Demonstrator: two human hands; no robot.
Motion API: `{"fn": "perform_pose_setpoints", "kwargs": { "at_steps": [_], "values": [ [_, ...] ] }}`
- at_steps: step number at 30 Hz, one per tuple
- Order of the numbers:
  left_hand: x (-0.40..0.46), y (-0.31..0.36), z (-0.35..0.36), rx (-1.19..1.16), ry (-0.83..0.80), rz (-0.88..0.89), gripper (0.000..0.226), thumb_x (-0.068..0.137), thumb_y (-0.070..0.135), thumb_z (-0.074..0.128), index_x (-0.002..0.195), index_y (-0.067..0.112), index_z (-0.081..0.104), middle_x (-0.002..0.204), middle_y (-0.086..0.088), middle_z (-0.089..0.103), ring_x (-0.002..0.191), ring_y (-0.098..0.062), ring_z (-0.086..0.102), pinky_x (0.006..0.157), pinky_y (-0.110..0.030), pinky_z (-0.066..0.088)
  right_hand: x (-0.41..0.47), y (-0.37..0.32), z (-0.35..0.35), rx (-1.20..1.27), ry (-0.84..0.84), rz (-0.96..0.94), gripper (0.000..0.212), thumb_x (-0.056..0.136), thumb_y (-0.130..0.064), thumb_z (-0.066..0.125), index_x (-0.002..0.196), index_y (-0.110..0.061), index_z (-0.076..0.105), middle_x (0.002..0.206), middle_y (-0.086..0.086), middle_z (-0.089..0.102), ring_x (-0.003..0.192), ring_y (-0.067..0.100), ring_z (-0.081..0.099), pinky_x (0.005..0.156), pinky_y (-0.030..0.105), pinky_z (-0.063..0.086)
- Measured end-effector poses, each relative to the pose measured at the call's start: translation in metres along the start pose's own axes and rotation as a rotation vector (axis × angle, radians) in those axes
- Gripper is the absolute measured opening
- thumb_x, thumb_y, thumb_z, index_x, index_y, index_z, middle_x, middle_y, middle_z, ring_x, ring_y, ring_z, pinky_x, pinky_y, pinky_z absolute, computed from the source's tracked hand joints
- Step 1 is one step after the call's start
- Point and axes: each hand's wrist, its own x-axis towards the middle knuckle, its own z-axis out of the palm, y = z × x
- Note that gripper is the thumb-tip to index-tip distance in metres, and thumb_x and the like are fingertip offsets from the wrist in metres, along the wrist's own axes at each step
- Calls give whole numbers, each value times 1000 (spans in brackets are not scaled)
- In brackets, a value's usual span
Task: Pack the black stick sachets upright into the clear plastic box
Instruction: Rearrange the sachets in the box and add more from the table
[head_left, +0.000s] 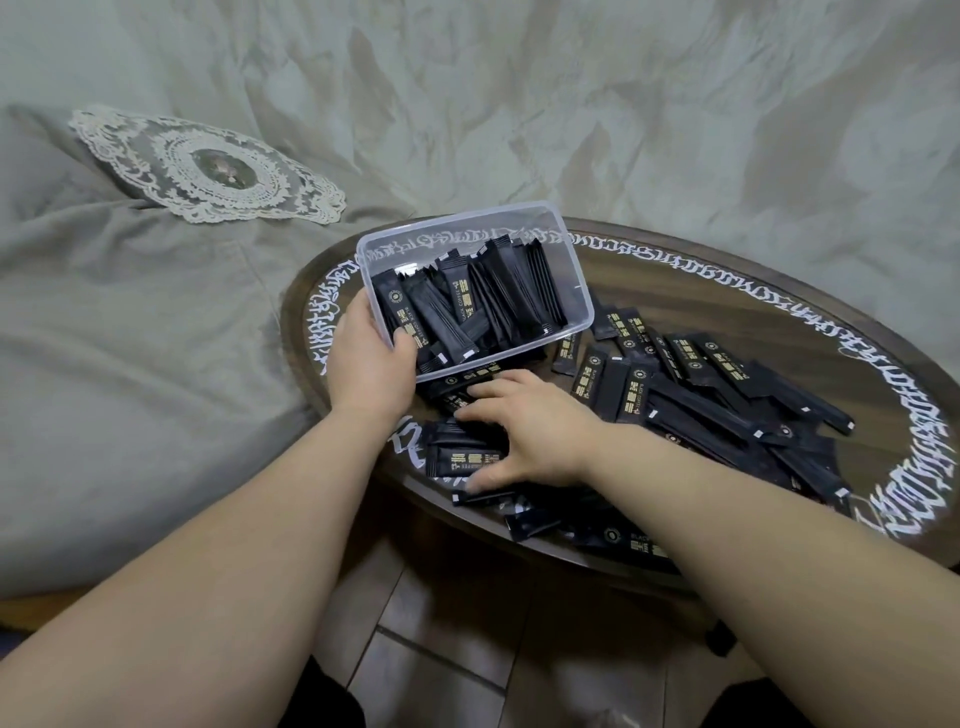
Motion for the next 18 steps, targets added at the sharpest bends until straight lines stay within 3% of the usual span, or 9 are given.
{"fn": "perform_pose_setpoints", "kwargs": {
  "at_steps": [5,8,14,18],
  "values": [
    [2,-1,2,18,6,11,29,82,16,48,108,27,54,94,-1,62,87,-24,57,73,-32,41,-3,8,-1,81,-2,-13,79,68,-73,61,136,-34,49,152,-13,32,143,20,12,116,44,21],
    [3,-3,3,15,5,-3,32,82,16,47,110,29,54,95,0,63,88,-23,57,74,-32,42,-3,10,3,8,-50,-50,78,71,-69,63,138,-31,47,152,-13,32,143,21,12,115,45,24],
    [-1,2,-2,20,-14,1,33,84,14,47,113,28,54,94,-1,63,85,-23,57,70,-29,38,-4,27,3,-40,69,56,53,83,-54,61,128,-27,58,139,-8,49,127,21,35,106,35,34],
    [-4,5,-3,27,-11,-1,35,86,13,48,118,26,53,98,0,64,87,-22,57,72,-28,36,-15,43,3,-21,142,159,45,86,-49,61,122,-22,62,132,-4,54,120,20,40,101,32,37]
  ]
}}
